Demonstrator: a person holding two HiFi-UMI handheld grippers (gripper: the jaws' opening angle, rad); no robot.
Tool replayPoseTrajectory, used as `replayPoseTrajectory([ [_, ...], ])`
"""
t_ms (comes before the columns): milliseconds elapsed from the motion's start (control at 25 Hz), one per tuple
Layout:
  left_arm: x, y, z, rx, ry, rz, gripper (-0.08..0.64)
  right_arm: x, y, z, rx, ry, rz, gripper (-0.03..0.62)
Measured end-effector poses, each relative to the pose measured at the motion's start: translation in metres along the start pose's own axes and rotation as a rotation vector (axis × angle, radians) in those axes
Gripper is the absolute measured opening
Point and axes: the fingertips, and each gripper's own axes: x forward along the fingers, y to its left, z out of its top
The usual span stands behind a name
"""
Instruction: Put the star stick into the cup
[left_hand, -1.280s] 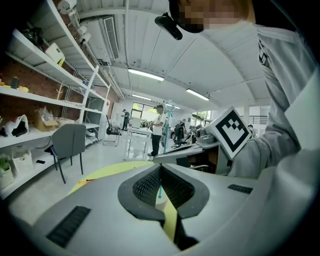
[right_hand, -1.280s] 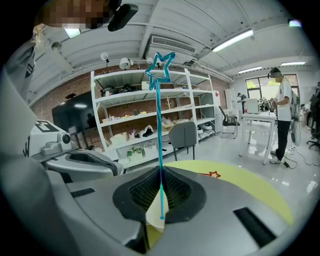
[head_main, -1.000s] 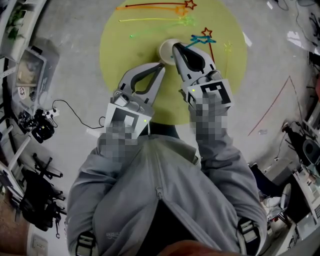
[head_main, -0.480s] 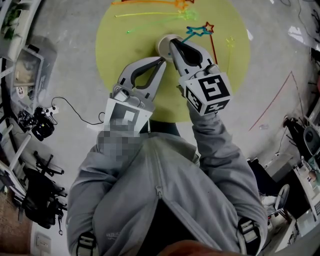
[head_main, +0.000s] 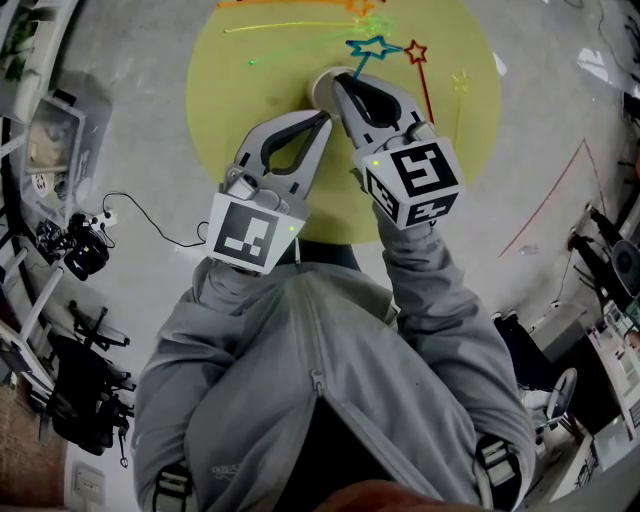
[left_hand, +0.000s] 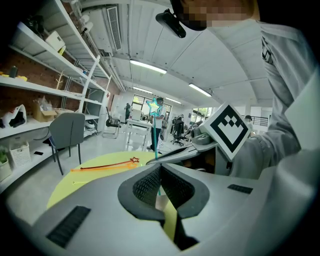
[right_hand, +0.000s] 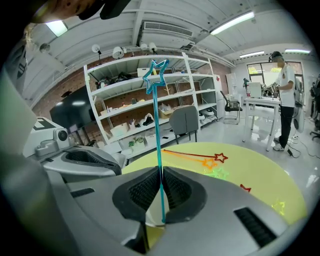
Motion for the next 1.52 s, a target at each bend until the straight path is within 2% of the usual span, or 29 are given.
replayPoseTrajectory([
  [600,0.001,0.0,-0.002,-0.017,-0.005,0.003,0.017,0.002,-0.002,-0.003,0.009,0.029,-0.002,0.04],
  [920,-0.003,-0.007,0.003,-0.011,-0.015,0.001,0.017,-0.014,-0.008,-0.002,0.016,0.008,-0.046,0.04],
  [1240,-0.023,-0.015,0.036,0.021,-0.058,0.031,0.015,-0.067,-0.017,0.034,0.028,-0.111,-0.165,0.04],
  [1520,-0.059,-0.033,0.086,0.084,-0.123,0.054,0.017,-0.132,0.012,0.075,-0.012,-0.225,-0.201,0.038],
])
